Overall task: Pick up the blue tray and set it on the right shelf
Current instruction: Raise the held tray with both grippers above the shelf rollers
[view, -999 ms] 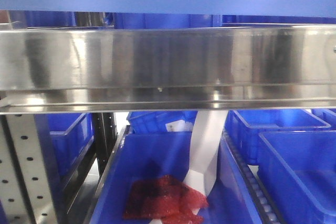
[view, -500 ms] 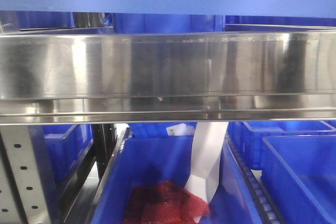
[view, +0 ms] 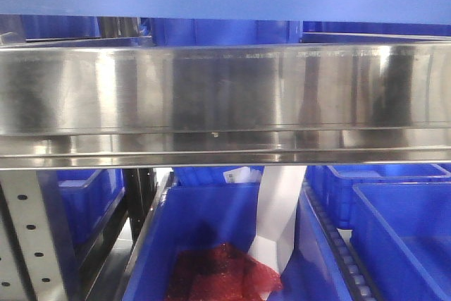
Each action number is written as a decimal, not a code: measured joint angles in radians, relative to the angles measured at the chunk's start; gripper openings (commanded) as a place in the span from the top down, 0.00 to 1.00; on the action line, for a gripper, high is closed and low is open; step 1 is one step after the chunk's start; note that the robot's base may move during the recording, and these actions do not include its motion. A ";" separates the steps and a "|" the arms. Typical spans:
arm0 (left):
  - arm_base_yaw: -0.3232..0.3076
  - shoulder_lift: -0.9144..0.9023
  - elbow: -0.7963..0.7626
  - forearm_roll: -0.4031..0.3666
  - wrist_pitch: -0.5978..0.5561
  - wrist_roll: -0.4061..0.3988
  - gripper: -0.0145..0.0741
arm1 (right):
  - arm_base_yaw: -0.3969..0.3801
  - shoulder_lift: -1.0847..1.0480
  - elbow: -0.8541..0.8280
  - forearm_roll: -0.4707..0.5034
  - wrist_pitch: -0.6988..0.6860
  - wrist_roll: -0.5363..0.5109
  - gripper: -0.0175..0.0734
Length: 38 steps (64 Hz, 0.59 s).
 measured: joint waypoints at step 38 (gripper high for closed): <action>0.000 0.000 -0.006 0.002 -0.006 0.000 0.89 | 0.000 0.000 -0.002 -0.004 -0.013 0.000 0.74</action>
